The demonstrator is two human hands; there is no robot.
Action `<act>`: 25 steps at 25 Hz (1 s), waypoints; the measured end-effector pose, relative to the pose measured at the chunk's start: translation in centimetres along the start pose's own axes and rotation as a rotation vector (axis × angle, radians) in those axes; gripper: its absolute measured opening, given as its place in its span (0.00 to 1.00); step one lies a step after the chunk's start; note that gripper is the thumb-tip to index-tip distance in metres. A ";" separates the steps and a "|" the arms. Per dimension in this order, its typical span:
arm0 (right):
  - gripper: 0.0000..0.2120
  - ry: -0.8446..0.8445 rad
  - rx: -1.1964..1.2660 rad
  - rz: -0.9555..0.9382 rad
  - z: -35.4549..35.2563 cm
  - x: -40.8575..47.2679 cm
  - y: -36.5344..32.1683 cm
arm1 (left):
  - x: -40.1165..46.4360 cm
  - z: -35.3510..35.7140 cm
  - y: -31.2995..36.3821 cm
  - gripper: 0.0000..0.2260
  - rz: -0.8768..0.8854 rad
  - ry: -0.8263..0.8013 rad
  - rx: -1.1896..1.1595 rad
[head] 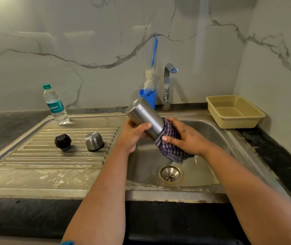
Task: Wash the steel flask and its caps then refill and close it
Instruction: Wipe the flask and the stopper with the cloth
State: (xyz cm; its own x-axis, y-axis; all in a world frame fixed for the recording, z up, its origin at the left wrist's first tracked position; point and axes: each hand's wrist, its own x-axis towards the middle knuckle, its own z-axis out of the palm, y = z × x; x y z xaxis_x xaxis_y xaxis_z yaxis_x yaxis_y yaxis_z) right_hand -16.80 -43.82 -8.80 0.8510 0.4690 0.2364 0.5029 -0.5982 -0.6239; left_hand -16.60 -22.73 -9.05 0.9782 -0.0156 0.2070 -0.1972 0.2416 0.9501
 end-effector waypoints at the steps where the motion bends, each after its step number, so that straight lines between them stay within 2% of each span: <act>1: 0.30 -0.027 0.132 0.029 0.1 -0.2 -0.1 | -0.1 -0.4 0.1 0.28 0.002 -0.062 0.021; 3: 0.28 -0.144 0.580 0.146 -0.3 -0.7 -0.3 | -0.3 -0.8 0.1 0.31 -0.048 -0.184 0.017; 4: 0.29 -0.204 0.729 0.186 -0.4 -0.9 -0.3 | -0.5 -0.9 0.0 0.32 -0.085 -0.224 -0.006; 5: 0.32 -0.263 0.774 0.184 -0.6 -1.0 -0.3 | -0.6 -0.8 -0.1 0.36 -0.106 -0.248 -0.035; 7: 0.41 -0.288 0.768 0.167 -0.7 -0.9 -0.1 | -0.5 -0.9 -0.3 0.43 -0.111 -0.258 -0.068; 8: 0.44 -0.283 0.760 0.171 -0.8 -0.9 0.1 | -0.4 -0.8 -0.4 0.43 -0.108 -0.266 -0.066; 11: 0.42 -0.260 0.750 0.173 -0.5 -0.9 0.7 | -0.4 0.2 -0.2 0.28 -0.107 -0.274 -0.017; 13: 0.40 -0.125 0.785 0.192 0.5 -0.8 0.4 | -0.4 1.0 0.0 0.21 -0.098 -0.200 0.013; 15: 0.39 0.072 0.835 0.215 1.6 -0.4 -0.6 | -0.3 1.5 0.2 0.23 -0.090 -0.034 0.050; 17: 0.36 0.231 0.696 0.189 2.1 0.0 -1.2 | -0.1 1.7 0.0 0.28 -0.048 0.100 0.205; 19: 0.30 0.287 0.463 0.100 1.9 -0.2 -1.2 | -0.4 2.1 -0.4 0.31 0.023 0.127 0.418; 20: 0.28 0.259 0.417 0.071 1.6 -0.3 -0.9 | -0.4 2.2 -0.7 0.31 0.026 0.131 0.477; 22: 0.25 0.157 0.543 0.090 1.1 -0.5 -0.3 | -0.4 2.4 -1.3 0.28 -0.018 0.141 0.431; 25: 0.24 -0.051 0.762 0.208 1.2 -0.2 0.4 | -0.2 2.4 -1.2 0.14 -0.078 0.169 0.257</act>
State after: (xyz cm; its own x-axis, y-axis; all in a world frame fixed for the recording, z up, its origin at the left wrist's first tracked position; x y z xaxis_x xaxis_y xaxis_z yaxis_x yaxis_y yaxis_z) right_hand -16.93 -43.40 -10.03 0.8990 0.4365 0.0363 0.0767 -0.0753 -0.9942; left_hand -16.74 -25.41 -9.70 0.9837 0.1424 0.1097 -0.1097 -0.0077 0.9939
